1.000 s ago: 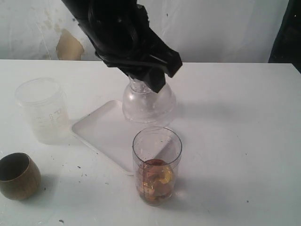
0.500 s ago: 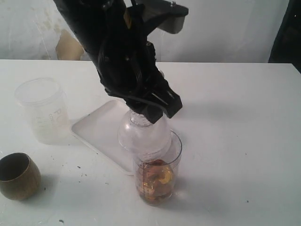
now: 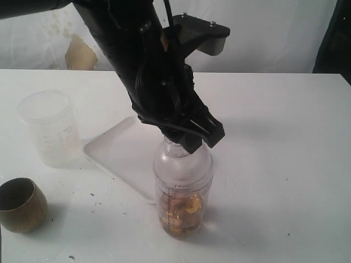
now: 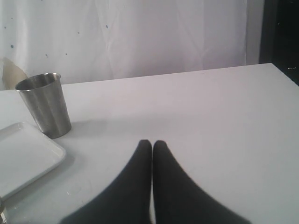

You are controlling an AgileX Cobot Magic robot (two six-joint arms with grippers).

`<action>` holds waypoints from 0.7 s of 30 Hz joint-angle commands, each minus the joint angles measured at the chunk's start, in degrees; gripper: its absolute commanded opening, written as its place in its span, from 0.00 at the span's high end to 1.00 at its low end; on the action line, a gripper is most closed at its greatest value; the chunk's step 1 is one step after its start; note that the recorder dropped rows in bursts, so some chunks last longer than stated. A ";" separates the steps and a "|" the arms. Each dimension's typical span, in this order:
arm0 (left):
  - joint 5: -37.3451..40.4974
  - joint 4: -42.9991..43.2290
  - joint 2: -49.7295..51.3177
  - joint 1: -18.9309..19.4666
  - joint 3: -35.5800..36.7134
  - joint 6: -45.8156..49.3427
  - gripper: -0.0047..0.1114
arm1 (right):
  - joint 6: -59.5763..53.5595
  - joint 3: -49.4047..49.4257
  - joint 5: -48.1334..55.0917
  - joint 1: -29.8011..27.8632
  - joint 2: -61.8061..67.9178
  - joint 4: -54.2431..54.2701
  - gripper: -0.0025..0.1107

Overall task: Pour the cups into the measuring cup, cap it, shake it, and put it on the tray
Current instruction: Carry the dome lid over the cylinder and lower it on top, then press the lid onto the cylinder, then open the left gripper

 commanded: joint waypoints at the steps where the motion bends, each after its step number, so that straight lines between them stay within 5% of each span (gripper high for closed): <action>1: -2.91 -0.58 -0.12 -0.15 0.04 0.30 0.96 | -0.27 0.29 -0.31 0.04 -0.30 0.00 0.98; 21: -0.87 -2.04 1.14 -0.15 1.70 0.64 0.96 | -0.27 0.29 -0.31 0.04 -0.30 0.00 0.98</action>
